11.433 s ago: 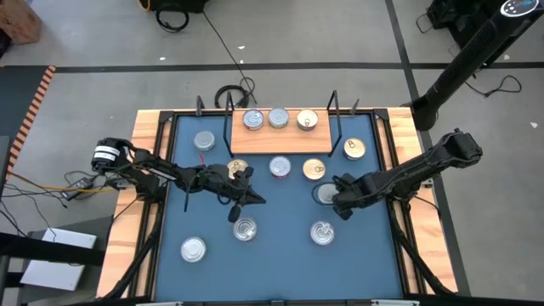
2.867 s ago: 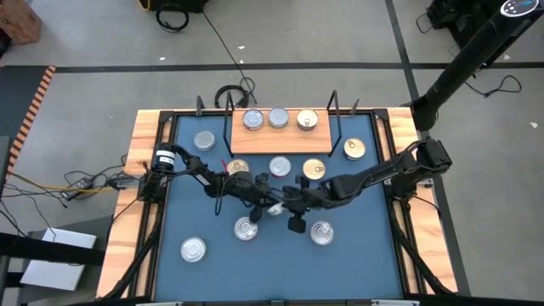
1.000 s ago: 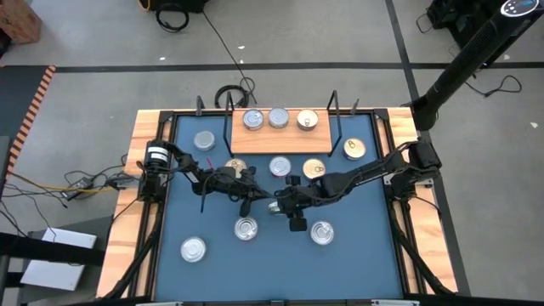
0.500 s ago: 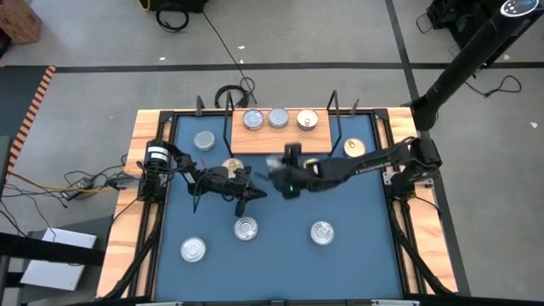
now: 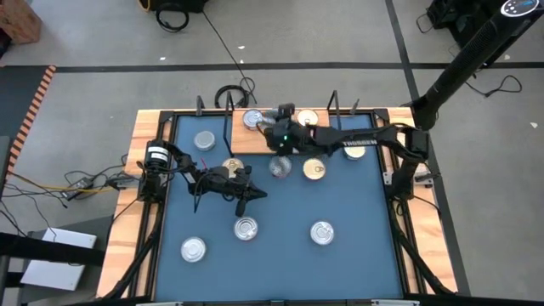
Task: Stack canned seafood by type on shelf
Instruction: Stack the green tuna can on top of the other green tuna can on the shelf, then stack the blue tuna can on top of the other blue tuna can on the shelf
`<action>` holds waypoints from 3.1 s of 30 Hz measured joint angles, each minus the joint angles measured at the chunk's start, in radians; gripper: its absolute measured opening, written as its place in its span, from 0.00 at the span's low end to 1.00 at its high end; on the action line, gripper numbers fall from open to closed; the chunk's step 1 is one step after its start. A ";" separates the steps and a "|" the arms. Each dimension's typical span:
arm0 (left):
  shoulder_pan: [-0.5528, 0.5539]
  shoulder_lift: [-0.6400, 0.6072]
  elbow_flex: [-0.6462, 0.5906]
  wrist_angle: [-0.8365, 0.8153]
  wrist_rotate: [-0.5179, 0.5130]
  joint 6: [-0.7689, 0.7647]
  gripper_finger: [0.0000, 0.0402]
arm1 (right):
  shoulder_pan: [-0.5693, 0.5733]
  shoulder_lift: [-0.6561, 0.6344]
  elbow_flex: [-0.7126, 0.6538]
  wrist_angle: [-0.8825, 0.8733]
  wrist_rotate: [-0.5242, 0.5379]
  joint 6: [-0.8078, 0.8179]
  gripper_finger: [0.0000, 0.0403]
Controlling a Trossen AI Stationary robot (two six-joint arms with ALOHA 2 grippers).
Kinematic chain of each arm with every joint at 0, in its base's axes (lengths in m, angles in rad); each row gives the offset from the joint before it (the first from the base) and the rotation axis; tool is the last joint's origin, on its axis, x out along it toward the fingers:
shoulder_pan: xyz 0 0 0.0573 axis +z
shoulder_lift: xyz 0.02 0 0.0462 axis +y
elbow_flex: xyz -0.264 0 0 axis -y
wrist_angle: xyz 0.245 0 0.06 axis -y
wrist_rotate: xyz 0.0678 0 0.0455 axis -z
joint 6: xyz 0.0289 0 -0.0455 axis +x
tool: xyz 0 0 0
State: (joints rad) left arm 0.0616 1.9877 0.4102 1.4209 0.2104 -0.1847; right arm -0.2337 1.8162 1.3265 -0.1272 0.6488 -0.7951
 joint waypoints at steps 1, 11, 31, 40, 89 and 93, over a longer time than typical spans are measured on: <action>0.000 0.000 0.000 -0.001 0.000 0.001 0.01 | -0.018 0.006 0.000 -0.005 -0.021 -0.014 0.36; 0.003 0.000 -0.003 -0.004 -0.001 0.001 0.01 | -0.123 0.131 -0.001 0.092 -0.058 -0.162 0.36; 0.004 0.000 -0.003 -0.003 0.004 0.001 0.01 | -0.137 0.153 0.000 0.062 -0.058 -0.147 0.61; 0.004 0.000 -0.003 -0.003 0.004 0.001 0.01 | -0.139 0.144 0.000 0.058 -0.029 -0.121 0.62; 0.004 0.000 -0.003 -0.006 0.042 -0.003 0.01 | -0.089 -0.053 0.000 -0.169 -0.043 0.133 0.43; 0.004 0.000 -0.003 0.001 0.055 -0.002 0.01 | -0.040 -0.156 0.000 -0.314 -0.071 0.271 0.23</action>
State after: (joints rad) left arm 0.0658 1.9877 0.4072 1.4221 0.2656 -0.1864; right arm -0.2734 1.6602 1.3262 -0.4407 0.5776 -0.5241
